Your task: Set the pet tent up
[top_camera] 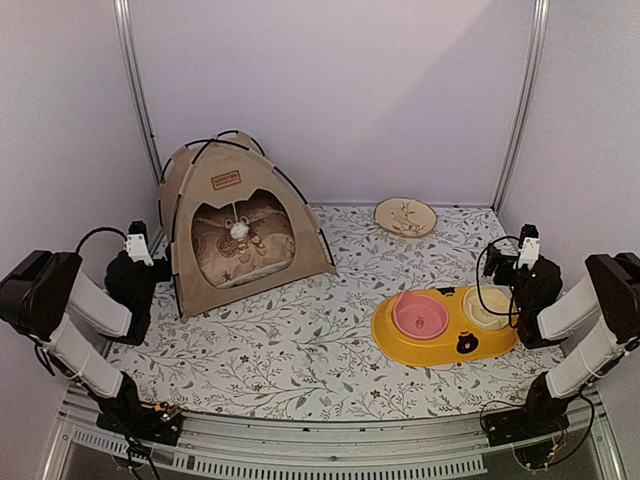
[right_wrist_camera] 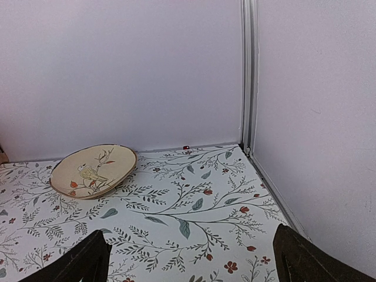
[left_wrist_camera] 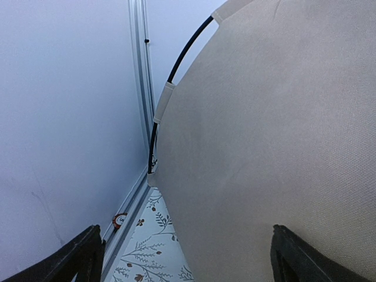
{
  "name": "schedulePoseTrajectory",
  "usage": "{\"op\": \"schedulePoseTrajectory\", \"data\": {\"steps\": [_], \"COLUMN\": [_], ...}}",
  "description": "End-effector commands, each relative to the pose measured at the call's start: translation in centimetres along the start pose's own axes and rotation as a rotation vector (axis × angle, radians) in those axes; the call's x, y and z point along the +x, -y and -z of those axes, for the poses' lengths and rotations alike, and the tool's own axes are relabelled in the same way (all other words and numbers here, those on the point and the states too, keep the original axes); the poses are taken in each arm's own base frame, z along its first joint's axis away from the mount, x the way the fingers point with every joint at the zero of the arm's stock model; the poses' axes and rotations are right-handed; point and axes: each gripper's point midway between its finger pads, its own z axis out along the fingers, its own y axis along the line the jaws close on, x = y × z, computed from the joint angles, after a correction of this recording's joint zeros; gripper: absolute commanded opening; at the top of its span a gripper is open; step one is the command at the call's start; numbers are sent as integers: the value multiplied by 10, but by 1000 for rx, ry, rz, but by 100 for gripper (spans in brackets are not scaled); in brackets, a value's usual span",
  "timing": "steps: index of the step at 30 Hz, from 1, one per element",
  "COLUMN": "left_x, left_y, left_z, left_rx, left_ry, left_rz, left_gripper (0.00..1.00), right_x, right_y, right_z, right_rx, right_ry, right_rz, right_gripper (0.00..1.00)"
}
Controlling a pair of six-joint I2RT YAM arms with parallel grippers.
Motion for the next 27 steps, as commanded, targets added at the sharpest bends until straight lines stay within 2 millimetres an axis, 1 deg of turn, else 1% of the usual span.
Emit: {"op": "schedulePoseTrajectory", "data": {"steps": [1,27], "left_x": [3,2], "left_y": [4,4], "left_z": [1,1], "left_rx": [13,12], "left_ry": [-6,-5], "left_rz": [-13,-13], "left_gripper": [100,99], "right_x": [-4,-5], "right_y": [-1,-3], "right_z": [-5,-4], "right_rx": [-3,-15], "right_ry": [11,17], "right_rz": [5,4], "right_gripper": [99,99]}}
